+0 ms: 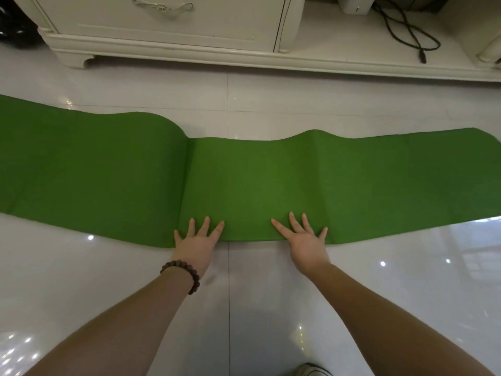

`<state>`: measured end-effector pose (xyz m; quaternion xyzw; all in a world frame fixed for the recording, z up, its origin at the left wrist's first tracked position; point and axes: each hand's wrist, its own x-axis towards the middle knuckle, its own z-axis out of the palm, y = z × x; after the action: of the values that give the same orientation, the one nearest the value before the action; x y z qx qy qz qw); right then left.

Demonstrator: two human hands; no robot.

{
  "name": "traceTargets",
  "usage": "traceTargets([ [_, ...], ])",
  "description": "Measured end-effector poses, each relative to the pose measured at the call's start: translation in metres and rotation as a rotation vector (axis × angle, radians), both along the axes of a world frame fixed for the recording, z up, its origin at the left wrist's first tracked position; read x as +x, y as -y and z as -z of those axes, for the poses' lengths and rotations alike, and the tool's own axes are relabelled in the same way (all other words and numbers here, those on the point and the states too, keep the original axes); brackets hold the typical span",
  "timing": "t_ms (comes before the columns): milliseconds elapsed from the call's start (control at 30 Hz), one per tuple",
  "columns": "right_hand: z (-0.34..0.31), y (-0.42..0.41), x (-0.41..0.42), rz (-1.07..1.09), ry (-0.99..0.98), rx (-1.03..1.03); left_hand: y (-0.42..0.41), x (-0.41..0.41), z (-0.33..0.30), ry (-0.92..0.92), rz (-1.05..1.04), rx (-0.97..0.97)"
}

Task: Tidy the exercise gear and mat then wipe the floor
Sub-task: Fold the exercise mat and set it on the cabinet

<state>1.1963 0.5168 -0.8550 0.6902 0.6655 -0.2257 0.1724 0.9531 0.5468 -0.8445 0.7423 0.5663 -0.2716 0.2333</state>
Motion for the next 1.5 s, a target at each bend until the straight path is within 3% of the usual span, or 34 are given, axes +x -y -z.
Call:
traceTargets([
  [300, -0.012, 0.031, -0.007, -0.059, -0.030, 0.001, 0.037, -0.008, 0.003, -0.004, 0.003, 0.086],
  [467, -0.005, 0.036, 0.017, 0.013, -0.068, 0.364, 0.031, 0.036, 0.005, 0.119, 0.100, 0.149],
  [567, 0.001, 0.028, 0.051, 0.078, -0.026, 0.304, 0.017, 0.075, 0.004, 0.190, 0.168, 0.140],
  [733, 0.006, 0.022, 0.103, -0.055, -0.084, 0.149, -0.013, 0.144, 0.006, 0.213, 0.262, 0.117],
  [833, 0.005, 0.019, 0.135, 0.206, -0.219, 0.241, -0.029, 0.181, 0.009, 0.190, 0.260, 0.089],
  [900, 0.005, 0.020, 0.170, 0.404, -0.151, 0.295, -0.033, 0.199, 0.016, 0.136, 0.253, 0.063],
  [1033, 0.004, 0.022, 0.240, 0.751, -0.034, 0.215, -0.033, 0.211, 0.031, 0.073, 0.211, 0.023],
  [1167, 0.008, 0.014, 0.271, 1.239, -0.167, 0.246, -0.034, 0.215, 0.034, 0.028, 0.211, -0.006],
  [1400, 0.001, -0.007, 0.282, 1.856, -0.499, 0.488, -0.036, 0.218, 0.030, -0.004, 0.217, -0.039],
  [1500, -0.006, 0.004, 0.293, 1.914, -0.633, 0.424, -0.035, 0.218, 0.029, -0.002, 0.219, -0.038],
])
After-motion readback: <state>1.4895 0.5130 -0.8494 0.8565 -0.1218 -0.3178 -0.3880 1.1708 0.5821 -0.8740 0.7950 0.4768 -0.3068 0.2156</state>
